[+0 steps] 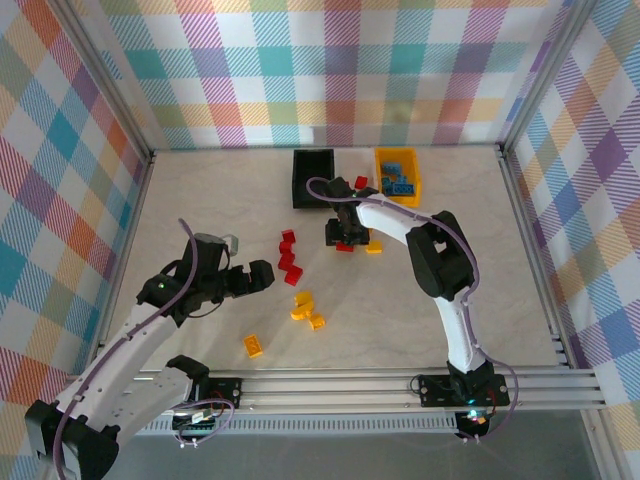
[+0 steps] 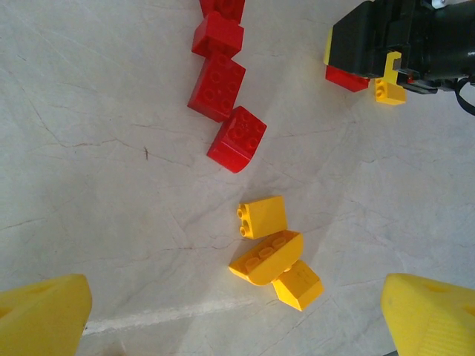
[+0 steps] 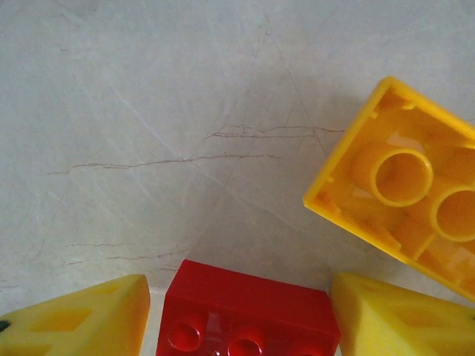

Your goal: Sort the legos into containers by color

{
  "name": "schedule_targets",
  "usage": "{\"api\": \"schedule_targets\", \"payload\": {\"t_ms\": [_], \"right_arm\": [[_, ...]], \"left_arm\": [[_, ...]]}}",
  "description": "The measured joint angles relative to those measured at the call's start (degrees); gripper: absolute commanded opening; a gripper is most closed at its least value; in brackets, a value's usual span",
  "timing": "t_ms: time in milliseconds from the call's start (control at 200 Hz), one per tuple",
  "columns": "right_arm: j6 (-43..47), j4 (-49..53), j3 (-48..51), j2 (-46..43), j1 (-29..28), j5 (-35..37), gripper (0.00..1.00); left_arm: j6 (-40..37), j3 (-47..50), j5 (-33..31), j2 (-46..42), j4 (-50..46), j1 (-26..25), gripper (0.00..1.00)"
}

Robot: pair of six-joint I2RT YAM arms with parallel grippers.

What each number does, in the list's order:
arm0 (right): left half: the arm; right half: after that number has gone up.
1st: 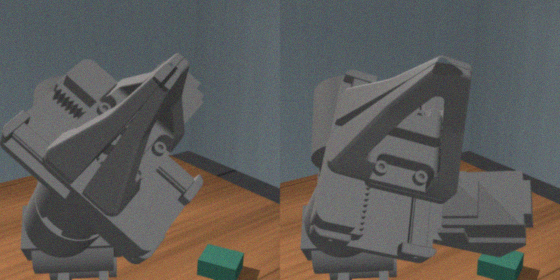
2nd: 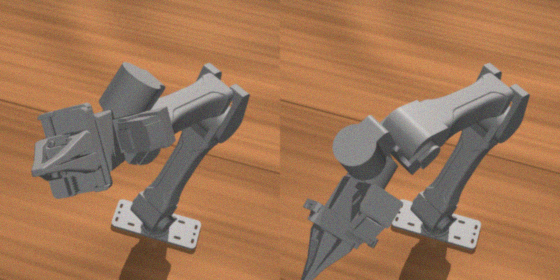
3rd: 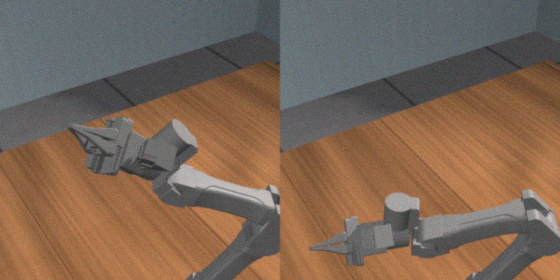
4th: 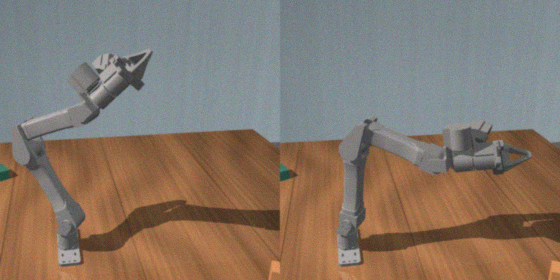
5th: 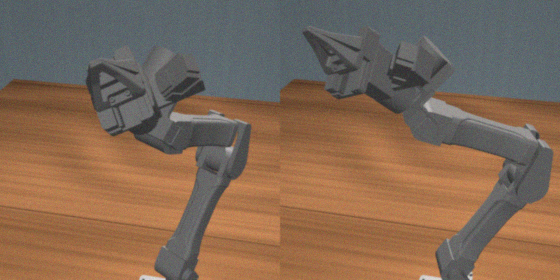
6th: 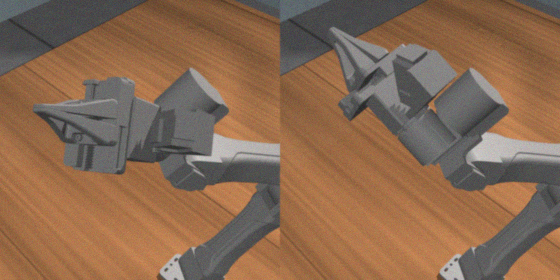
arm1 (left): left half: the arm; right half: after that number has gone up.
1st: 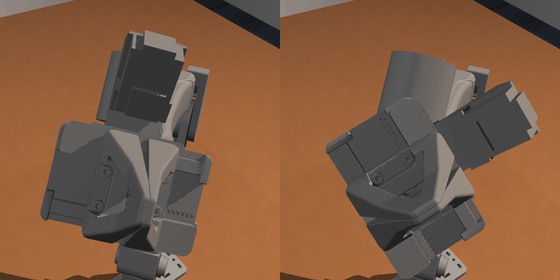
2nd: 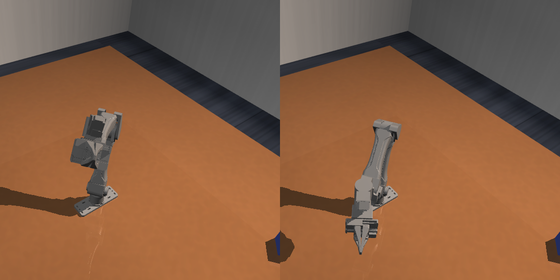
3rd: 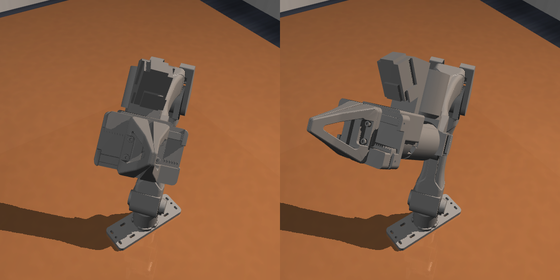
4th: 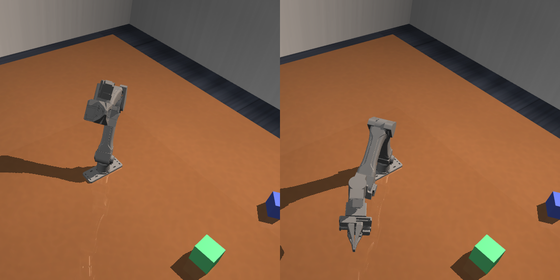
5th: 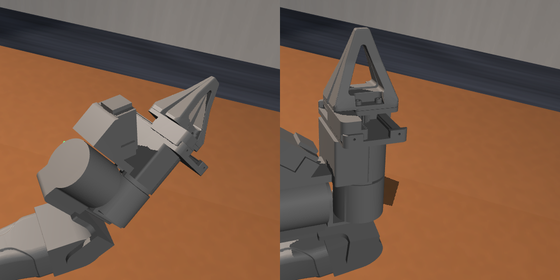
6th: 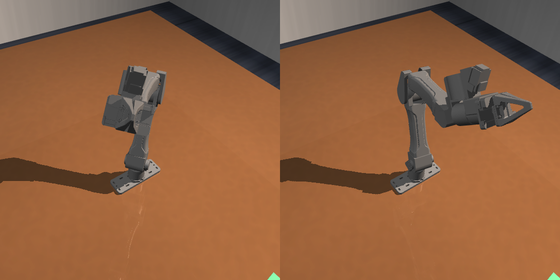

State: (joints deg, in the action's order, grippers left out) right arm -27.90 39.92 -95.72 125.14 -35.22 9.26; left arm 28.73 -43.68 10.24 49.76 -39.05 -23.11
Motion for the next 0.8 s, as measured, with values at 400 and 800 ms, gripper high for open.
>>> {"api": "schedule_targets", "payload": {"t_ms": [400,800], "right_arm": [[0.0,1.7,-1.3,0.8,0.0,1.5,0.47],[0.7,0.1,2.1,-4.7,0.0,0.3,0.48]], "left_arm": [[0.0,0.3,0.0,-0.2,0.0,0.5,1.00],[0.0,0.5,0.2,-0.3,0.1,0.8,1.00]]}}
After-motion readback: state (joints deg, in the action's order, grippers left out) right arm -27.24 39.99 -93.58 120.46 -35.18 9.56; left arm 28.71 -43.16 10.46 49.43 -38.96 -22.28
